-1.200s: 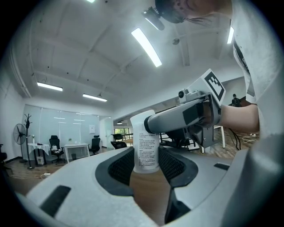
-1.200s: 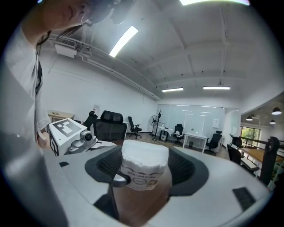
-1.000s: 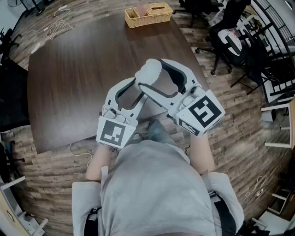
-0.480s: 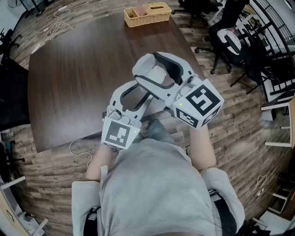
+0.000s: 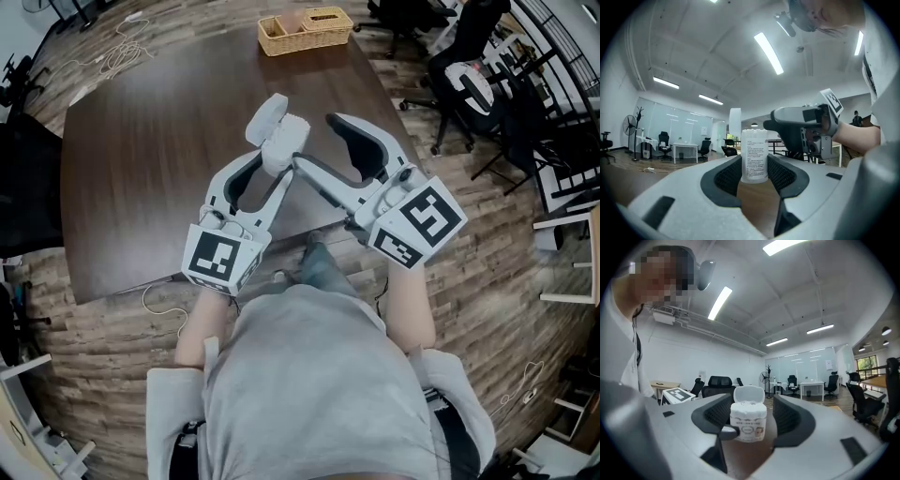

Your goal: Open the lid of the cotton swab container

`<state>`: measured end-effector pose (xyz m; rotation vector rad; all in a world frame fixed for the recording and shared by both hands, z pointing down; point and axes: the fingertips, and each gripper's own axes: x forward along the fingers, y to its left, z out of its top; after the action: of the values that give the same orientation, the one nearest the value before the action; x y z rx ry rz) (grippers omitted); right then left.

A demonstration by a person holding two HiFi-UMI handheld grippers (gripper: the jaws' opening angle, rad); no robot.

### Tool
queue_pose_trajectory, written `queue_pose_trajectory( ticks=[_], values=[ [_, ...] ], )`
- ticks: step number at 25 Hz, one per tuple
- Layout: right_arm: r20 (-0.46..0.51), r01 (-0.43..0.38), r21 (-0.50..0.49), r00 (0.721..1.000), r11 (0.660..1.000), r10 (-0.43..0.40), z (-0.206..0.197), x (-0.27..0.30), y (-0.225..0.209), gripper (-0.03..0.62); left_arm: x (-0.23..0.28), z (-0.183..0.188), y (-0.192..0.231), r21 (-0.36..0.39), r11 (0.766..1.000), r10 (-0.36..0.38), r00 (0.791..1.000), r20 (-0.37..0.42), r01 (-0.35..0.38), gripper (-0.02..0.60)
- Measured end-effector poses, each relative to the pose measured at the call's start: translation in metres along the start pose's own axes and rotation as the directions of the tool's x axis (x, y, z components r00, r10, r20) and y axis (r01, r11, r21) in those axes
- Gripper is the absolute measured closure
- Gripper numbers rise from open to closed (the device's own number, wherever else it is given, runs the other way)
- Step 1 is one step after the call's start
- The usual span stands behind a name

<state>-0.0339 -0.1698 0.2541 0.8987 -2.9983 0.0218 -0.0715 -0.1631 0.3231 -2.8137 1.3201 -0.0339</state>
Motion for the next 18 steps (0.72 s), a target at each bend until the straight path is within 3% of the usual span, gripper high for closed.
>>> queue_pose_trajectory(
  ticks=[2, 4, 5, 18],
  values=[
    [0.013, 0.035, -0.014, 0.999, 0.999, -0.035, 0.000, -0.005, -0.003, 0.357, -0.004, 0.006, 0.008, 0.000, 1.000, 0.018, 1.000, 0.010, -0.018, 0.411],
    [0.032, 0.104, -0.027, 0.994, 0.994, -0.104, 0.001, -0.011, -0.011, 0.516, -0.006, 0.012, 0.013, 0.002, 0.999, 0.032, 0.999, 0.023, -0.032, 0.411],
    [0.042, 0.134, -0.029, 0.990, 0.991, -0.133, 0.002, -0.015, -0.014, 0.548, -0.007, 0.015, 0.015, 0.003, 0.999, 0.038, 0.999, 0.030, -0.038, 0.411],
    [0.041, 0.326, -0.095, 0.945, 0.941, -0.323, -0.002, -0.041, -0.032, 0.566, -0.020, 0.036, 0.038, 0.002, 0.993, 0.115, 0.990, 0.087, -0.115, 0.411]
  ],
)
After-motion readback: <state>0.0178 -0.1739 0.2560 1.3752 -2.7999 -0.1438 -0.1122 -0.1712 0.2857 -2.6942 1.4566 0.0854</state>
